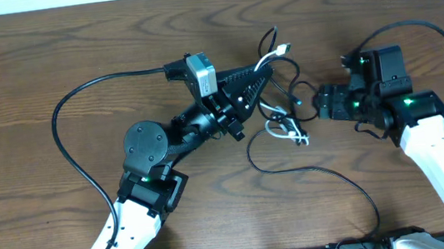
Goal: Untangle cables
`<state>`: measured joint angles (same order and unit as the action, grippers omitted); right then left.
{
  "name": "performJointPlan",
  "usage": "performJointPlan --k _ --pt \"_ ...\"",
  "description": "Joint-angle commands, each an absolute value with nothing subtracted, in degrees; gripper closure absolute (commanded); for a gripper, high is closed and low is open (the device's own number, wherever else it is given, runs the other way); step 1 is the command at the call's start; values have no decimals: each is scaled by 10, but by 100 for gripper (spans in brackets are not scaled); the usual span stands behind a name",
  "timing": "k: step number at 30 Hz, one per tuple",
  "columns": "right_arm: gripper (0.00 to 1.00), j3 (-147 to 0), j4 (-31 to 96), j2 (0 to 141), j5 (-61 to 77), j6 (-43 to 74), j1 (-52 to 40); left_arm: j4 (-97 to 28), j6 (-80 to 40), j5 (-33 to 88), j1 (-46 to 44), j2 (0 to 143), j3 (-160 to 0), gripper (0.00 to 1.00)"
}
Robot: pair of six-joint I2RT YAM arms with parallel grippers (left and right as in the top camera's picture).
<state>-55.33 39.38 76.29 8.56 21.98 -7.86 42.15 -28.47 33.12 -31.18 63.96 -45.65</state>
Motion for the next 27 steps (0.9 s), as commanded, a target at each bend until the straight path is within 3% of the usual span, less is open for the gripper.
performJointPlan --k 1,9,19,27 --pt "12 -555 423 769 -53 309 -52 430 -269 339 -306 625 -463 92" --pt "1 -555 533 768 -127 371 43 385 -269 341 -242 620 -463 92" --pt "1 -553 598 768 -125 377 166 272 -269 341 -96 590 -463 92" --pt "1 -544 597 768 -123 377 188 157 -269 340 30 582 -463 92"
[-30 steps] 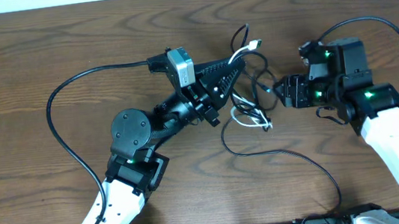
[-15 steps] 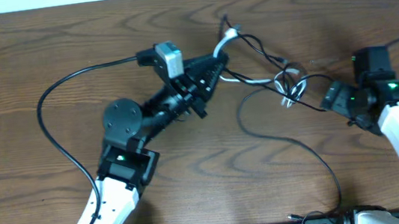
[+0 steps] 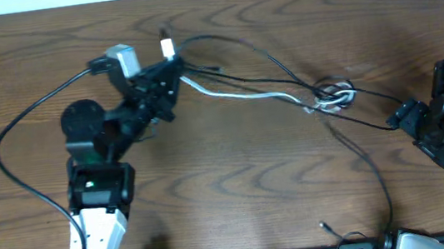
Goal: Untangle cables
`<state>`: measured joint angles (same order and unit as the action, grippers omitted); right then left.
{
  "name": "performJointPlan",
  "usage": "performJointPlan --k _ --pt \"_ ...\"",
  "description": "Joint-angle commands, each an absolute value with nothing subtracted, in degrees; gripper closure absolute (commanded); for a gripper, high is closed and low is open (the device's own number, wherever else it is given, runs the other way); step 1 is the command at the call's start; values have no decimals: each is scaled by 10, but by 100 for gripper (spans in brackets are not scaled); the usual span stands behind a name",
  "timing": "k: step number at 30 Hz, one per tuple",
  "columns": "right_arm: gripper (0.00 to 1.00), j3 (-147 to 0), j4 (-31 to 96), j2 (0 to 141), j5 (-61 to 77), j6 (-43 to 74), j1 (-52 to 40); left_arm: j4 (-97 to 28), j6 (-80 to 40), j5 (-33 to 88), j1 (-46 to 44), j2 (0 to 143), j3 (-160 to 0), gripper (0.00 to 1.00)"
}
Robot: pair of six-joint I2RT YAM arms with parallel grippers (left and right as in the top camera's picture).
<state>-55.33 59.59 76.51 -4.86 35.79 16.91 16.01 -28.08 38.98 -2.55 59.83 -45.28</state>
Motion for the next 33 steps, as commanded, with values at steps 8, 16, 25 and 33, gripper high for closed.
performJointPlan --k 8,16,25,33 --pt "1 -544 592 768 -105 377 188 43 -268 340 170 583 -463 92" --pt "1 -544 571 768 -42 363 188 -10 -267 343 212 583 -463 92" --pt "1 -544 501 768 161 216 187 -44 -266 408 211 587 -463 44" --pt "1 -544 481 768 233 179 177 -101 -243 431 182 595 -463 13"
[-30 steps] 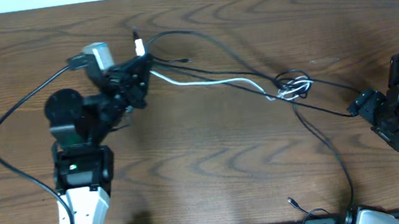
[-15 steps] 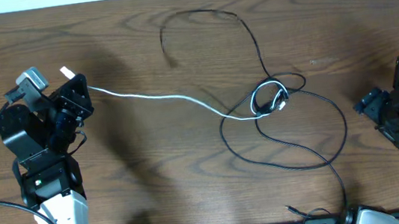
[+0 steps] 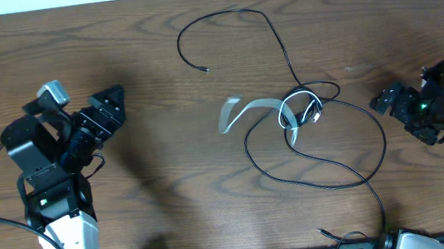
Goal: Untangle cables
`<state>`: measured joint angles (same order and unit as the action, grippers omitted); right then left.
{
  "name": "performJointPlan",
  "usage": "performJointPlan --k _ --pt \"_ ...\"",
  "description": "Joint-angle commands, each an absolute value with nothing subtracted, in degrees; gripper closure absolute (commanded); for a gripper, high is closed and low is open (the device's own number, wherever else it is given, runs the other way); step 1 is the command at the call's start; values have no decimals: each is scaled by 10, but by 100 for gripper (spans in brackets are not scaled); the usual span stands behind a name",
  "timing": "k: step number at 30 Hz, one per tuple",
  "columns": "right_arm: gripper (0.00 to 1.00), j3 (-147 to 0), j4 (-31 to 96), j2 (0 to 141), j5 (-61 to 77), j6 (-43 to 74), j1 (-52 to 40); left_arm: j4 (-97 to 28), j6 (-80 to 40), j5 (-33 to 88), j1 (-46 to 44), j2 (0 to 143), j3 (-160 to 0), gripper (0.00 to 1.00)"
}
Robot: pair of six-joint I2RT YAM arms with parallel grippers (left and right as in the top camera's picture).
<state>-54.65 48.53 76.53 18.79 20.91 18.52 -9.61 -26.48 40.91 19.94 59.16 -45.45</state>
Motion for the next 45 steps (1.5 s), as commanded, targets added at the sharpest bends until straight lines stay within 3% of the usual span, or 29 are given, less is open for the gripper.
performJointPlan --k 1,12,18,26,35,37,39,45 --pt "1 -544 478 768 235 178 174 -102 -237 431 174 595 -463 13" --pt "1 -544 379 774 271 141 63 -100 -201 429 43 595 -463 13" --pt "5 -544 333 804 198 222 6 -101 -158 429 -34 595 -463 13" --pt "2 -544 259 898 197 222 -51 -105 -127 397 -105 597 -463 13" --pt "16 -544 189 1003 216 240 -84 -105 -127 381 -124 623 -462 13" --pt "23 -544 173 1028 216 260 -87 -105 -127 382 -124 631 -462 13" --pt "47 -544 154 1058 225 282 -91 -105 -127 384 -124 639 -462 13" --pt "98 -544 123 1084 276 287 -90 -105 -127 385 -124 640 -462 13"
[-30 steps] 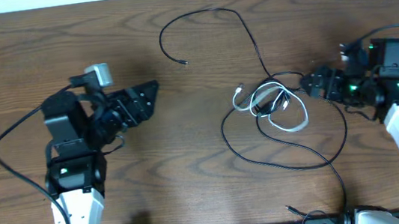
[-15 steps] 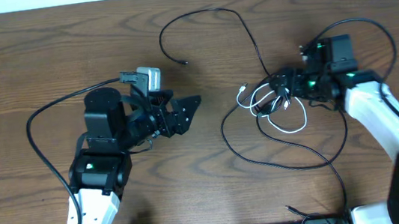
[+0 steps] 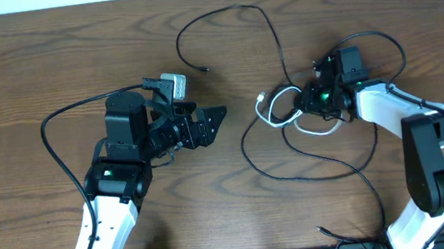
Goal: Untangle cables
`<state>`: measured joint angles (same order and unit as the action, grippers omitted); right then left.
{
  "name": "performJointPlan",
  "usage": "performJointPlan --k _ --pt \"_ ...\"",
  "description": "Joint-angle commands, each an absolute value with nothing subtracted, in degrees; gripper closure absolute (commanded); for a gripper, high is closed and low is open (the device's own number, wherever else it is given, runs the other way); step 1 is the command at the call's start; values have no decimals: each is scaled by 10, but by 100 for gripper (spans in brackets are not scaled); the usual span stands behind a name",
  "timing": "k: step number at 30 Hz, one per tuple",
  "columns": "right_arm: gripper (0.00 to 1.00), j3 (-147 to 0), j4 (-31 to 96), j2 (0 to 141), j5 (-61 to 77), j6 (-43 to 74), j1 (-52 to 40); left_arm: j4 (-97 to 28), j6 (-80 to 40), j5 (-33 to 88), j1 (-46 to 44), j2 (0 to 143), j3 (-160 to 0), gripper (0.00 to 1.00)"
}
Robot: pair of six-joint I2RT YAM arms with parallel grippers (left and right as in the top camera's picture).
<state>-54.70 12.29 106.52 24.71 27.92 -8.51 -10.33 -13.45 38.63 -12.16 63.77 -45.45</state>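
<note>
A black cable (image 3: 229,12) and a white cable (image 3: 274,107) lie tangled on the wooden table (image 3: 47,60). The black one runs from a loose end at the upper middle, down through the knot (image 3: 302,109), then in a wide loop toward the front edge. My right gripper (image 3: 310,99) is down at the knot, right against the white loop; its fingers are hidden under the wrist. My left gripper (image 3: 215,119) hovers left of the tangle, pointing at it, open and holding nothing.
The left arm's own black supply cable (image 3: 58,118) arcs over the table to the left. The black cable's other end (image 3: 325,232) lies near the front edge, beside the rail.
My right gripper has moved from the right edge in to the knot. My left gripper has come from the far left to just left of the tangle. The white cable now lies further right.
Both grippers were first close together on the bunched cables at mid-table. Then they were far apart with the cables stretched between them. Then both were empty at the table's sides with the cables dropped. Now both are back at the tangle.
</note>
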Motion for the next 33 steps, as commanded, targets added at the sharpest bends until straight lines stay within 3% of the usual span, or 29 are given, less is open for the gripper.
performJointPlan --k 1,9,17,22,33 --pt "99 -544 121 1083 279 287 -90 -105 -127 386 -124 640 -462 13" --pt "99 -544 67 1074 424 286 -79 -104 -127 410 -124 640 -462 13" --pt "99 -544 -96 1067 703 297 -71 -102 -102 494 -124 640 -462 16" --pt "99 -544 -214 1067 787 377 -73 -103 -9 608 -124 640 -462 27" --pt "99 -544 -641 1067 872 679 -114 -111 21 576 -124 640 -462 27"
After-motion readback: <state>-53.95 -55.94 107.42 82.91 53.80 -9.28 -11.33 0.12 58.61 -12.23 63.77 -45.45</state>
